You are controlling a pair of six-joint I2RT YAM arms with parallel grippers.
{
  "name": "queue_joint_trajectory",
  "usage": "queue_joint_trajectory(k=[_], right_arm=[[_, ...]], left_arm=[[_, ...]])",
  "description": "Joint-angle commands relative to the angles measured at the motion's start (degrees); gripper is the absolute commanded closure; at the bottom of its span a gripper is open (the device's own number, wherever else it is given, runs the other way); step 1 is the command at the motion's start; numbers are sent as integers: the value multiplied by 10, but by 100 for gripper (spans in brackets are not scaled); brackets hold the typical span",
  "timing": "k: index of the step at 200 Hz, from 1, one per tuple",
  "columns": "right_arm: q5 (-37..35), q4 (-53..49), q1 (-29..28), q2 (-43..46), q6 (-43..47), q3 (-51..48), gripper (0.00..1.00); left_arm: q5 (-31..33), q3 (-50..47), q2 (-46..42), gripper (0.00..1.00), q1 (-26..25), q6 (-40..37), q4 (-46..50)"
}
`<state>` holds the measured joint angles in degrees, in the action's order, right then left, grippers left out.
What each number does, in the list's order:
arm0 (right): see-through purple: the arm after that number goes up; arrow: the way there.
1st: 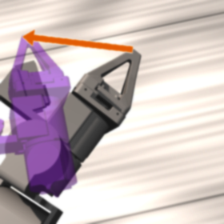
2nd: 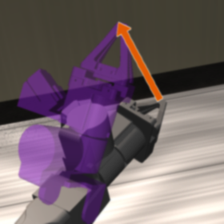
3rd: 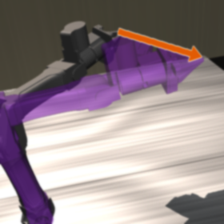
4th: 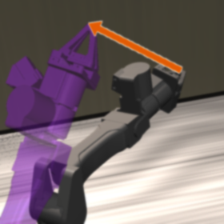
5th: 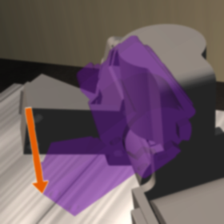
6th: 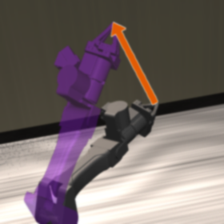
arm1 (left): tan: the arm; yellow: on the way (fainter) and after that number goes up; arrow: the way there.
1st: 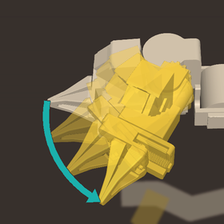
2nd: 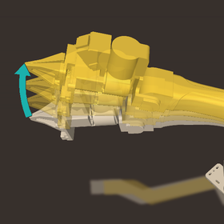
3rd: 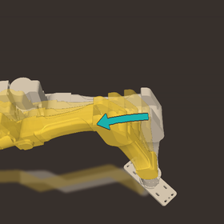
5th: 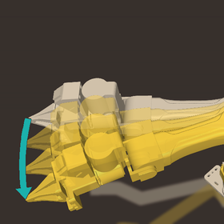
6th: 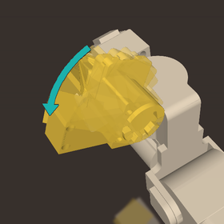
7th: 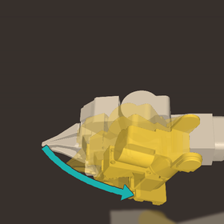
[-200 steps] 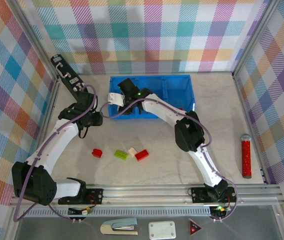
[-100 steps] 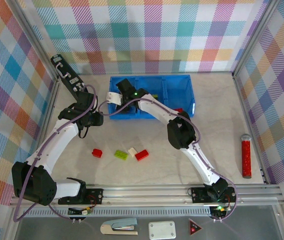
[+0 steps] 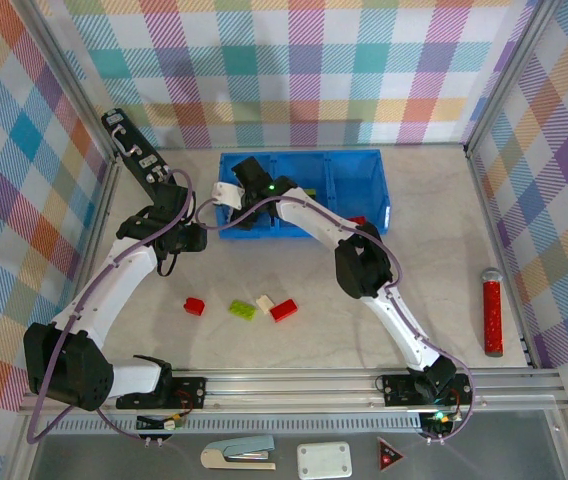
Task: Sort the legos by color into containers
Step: Place the lego in the container.
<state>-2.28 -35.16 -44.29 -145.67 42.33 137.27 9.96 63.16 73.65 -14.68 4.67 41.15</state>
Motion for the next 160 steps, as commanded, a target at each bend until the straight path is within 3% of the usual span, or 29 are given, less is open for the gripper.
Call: queue_joint_trajectory(k=[1, 55, 108, 160], right_arm=[[14, -16, -5, 48, -22, -2, 24], [18, -30, -9, 108, -123, -61, 28], [23, -33, -13, 170, -332, -145, 31], [-33, -26, -42, 260, -496, -281, 33]], left_arm=[[-4, -4, 1, 50, 10, -1, -6], [-4, -4, -1, 50, 10, -2, -6], [-3, -2, -1, 50, 10, -3, -6], [-3, -1, -1, 50, 10, -3, -5]])
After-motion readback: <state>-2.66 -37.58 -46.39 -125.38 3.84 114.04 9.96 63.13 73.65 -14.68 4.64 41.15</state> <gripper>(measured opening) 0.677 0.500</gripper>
